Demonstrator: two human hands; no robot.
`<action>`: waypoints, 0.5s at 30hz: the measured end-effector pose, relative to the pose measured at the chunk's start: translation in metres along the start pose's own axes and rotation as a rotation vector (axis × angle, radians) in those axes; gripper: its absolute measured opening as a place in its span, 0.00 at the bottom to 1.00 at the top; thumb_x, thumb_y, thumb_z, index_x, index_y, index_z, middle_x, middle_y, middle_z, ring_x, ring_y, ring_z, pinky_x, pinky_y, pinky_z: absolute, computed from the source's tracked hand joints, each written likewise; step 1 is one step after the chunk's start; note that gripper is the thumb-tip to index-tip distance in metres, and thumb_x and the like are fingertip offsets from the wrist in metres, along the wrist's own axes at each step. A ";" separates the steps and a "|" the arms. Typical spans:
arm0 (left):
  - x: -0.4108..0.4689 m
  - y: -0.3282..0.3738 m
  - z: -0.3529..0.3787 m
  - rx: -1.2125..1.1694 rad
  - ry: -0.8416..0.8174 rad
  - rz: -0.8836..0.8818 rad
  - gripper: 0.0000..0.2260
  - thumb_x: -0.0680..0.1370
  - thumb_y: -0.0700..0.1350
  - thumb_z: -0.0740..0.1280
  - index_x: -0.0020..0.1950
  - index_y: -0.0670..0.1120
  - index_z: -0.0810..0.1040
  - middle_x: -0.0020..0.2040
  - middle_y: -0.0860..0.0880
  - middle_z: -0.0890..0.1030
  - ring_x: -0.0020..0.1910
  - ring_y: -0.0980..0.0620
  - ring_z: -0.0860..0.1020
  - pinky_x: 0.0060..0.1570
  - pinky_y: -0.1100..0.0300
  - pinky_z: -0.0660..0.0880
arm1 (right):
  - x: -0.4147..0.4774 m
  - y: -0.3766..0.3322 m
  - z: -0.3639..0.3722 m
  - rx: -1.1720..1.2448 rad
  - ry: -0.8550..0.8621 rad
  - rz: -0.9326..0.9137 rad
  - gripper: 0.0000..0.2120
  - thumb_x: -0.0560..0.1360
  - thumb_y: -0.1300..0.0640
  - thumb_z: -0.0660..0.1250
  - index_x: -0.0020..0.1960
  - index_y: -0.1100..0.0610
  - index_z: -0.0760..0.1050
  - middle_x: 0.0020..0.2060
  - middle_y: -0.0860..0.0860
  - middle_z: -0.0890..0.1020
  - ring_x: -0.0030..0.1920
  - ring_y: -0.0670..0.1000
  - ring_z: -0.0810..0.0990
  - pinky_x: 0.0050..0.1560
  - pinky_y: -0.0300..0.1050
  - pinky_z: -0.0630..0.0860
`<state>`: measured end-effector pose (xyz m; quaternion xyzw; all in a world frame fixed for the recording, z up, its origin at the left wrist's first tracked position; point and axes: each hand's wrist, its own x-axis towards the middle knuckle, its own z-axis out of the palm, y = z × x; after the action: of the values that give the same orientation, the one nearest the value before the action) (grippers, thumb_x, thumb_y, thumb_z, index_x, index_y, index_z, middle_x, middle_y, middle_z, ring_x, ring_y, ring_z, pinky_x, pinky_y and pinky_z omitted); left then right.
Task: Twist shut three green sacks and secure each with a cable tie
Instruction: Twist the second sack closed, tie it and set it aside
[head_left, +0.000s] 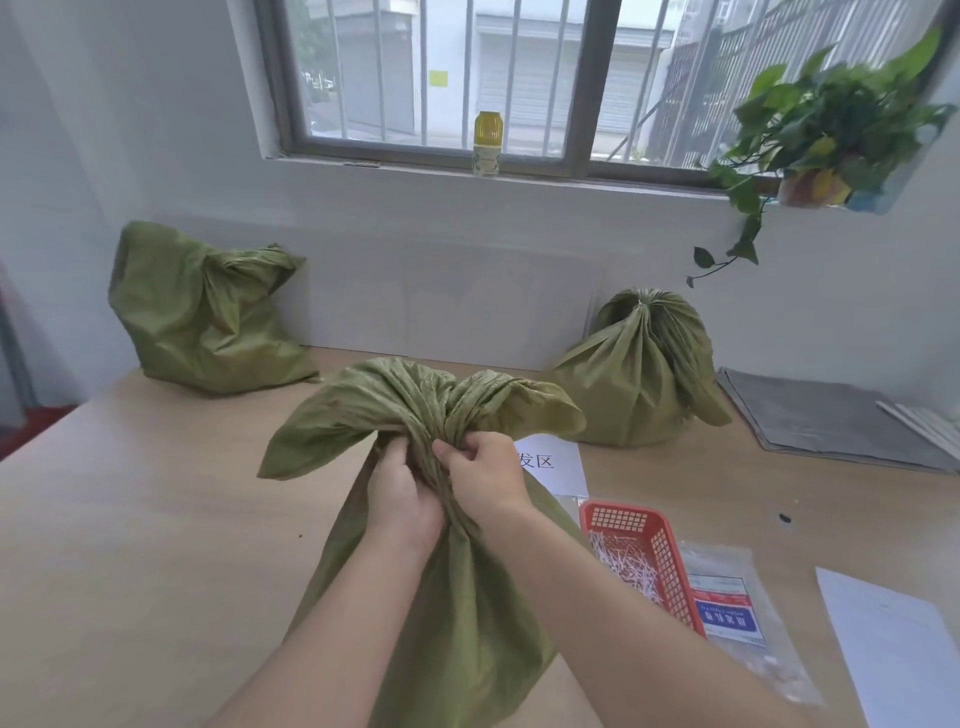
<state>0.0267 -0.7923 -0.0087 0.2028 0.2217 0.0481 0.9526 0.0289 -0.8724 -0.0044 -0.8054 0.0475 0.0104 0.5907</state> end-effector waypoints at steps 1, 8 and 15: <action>0.006 0.002 -0.002 0.018 0.050 0.054 0.12 0.81 0.39 0.67 0.60 0.33 0.79 0.56 0.35 0.84 0.53 0.37 0.85 0.50 0.44 0.84 | 0.000 -0.001 0.006 0.024 0.016 0.005 0.12 0.76 0.51 0.74 0.39 0.59 0.82 0.32 0.51 0.84 0.35 0.52 0.81 0.51 0.53 0.83; 0.020 0.027 -0.005 0.182 0.014 0.057 0.06 0.79 0.30 0.68 0.51 0.40 0.78 0.48 0.37 0.82 0.45 0.39 0.83 0.43 0.46 0.85 | 0.003 -0.006 0.019 0.097 0.040 0.017 0.13 0.71 0.52 0.80 0.37 0.60 0.82 0.28 0.49 0.80 0.30 0.49 0.76 0.43 0.59 0.83; 0.022 0.037 -0.010 0.509 0.186 0.484 0.13 0.72 0.32 0.76 0.34 0.44 0.77 0.34 0.48 0.80 0.31 0.53 0.78 0.42 0.54 0.79 | -0.001 -0.018 0.040 0.016 0.193 0.010 0.18 0.72 0.49 0.78 0.31 0.56 0.76 0.26 0.48 0.79 0.33 0.58 0.83 0.43 0.57 0.83</action>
<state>0.0425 -0.7513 -0.0107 0.4748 0.2580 0.2338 0.8083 0.0313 -0.8292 0.0012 -0.7977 0.1084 -0.0648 0.5897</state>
